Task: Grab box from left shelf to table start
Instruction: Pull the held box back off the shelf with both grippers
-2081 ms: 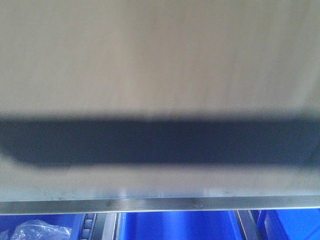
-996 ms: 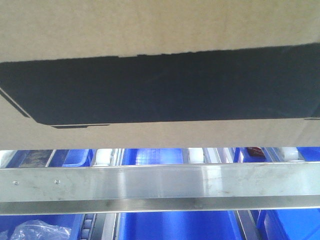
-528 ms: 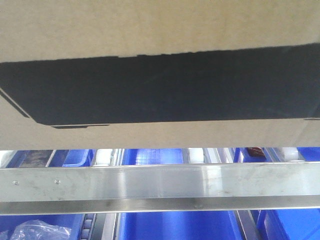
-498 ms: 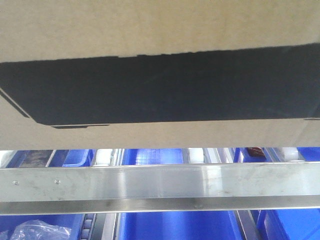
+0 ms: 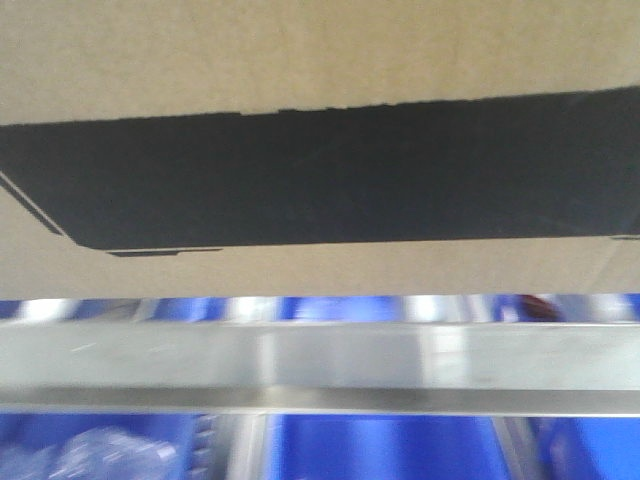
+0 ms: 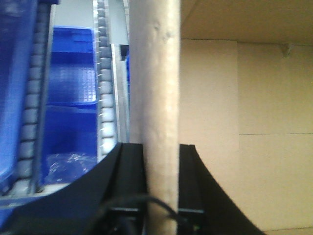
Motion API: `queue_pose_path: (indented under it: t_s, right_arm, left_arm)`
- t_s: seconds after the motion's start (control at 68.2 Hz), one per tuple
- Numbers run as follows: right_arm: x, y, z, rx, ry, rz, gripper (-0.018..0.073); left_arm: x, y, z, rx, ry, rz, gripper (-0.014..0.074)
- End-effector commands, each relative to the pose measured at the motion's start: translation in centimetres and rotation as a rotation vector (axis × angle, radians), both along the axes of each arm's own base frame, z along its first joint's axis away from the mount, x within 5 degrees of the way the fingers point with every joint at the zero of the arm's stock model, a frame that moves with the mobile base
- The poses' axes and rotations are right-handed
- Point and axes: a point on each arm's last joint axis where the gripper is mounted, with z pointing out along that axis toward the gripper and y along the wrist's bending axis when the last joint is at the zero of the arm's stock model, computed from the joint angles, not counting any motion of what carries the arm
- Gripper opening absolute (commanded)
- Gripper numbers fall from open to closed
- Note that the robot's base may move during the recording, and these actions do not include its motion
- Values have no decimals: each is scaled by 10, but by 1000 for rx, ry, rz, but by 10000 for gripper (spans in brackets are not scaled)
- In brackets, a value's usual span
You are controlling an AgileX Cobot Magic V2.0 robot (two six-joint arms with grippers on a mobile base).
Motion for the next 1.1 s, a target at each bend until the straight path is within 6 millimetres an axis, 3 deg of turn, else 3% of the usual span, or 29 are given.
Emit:
queue_pose_path:
  t_s: [0.0, 1.084]
  right_arm:
    - [2, 3, 19, 21, -151, 20, 56]
    - [2, 3, 19, 21, -151, 20, 56]
  left_arm:
    - [-6, -5, 30, -163, -195, -108, -92]
    - [-6, -5, 30, -163, -195, -108, -92]
